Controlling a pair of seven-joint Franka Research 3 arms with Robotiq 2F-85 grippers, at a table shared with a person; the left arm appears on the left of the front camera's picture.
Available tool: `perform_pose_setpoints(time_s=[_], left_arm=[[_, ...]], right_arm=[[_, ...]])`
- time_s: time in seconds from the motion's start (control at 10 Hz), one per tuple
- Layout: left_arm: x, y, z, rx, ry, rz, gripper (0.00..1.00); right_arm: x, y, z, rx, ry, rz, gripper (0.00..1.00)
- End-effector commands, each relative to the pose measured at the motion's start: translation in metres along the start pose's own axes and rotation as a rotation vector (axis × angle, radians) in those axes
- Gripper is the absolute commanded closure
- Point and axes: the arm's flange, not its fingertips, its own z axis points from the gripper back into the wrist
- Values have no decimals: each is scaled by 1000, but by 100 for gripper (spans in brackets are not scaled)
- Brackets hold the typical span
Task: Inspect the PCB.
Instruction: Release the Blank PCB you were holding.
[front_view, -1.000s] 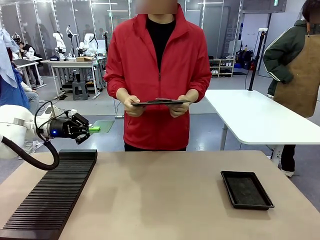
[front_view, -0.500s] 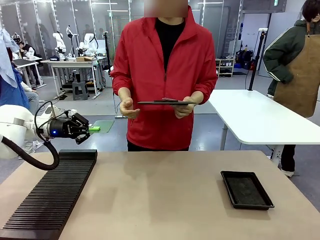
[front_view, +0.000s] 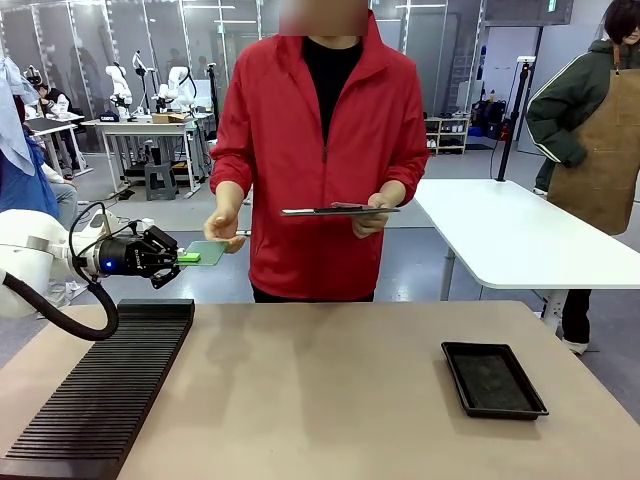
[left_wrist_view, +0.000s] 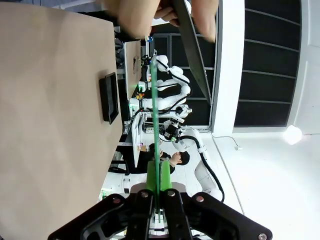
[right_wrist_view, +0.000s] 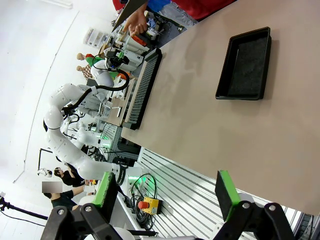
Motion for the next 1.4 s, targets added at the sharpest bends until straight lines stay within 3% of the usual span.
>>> perform_pose_setpoints(time_s=[0.0, 0.9, 1.0, 1.1, 1.2, 1.3], left_arm=[[-3, -3, -1, 8, 1, -4, 97], [-3, -3, -1, 8, 1, -4, 97], [0, 0, 0, 0, -1, 0, 80], [-1, 0, 1, -10, 10, 1, 77], [-2, 0, 1, -7, 13, 3, 61], [-1, 0, 0, -9, 10, 3, 60]], right_arm=[[0, 1, 1, 13, -9, 15, 0], [0, 1, 1, 13, -9, 15, 0], [0, 1, 1, 13, -9, 15, 0], [0, 1, 1, 13, -9, 15, 0], [0, 1, 1, 13, -9, 15, 0], [0, 1, 1, 13, -9, 15, 0]])
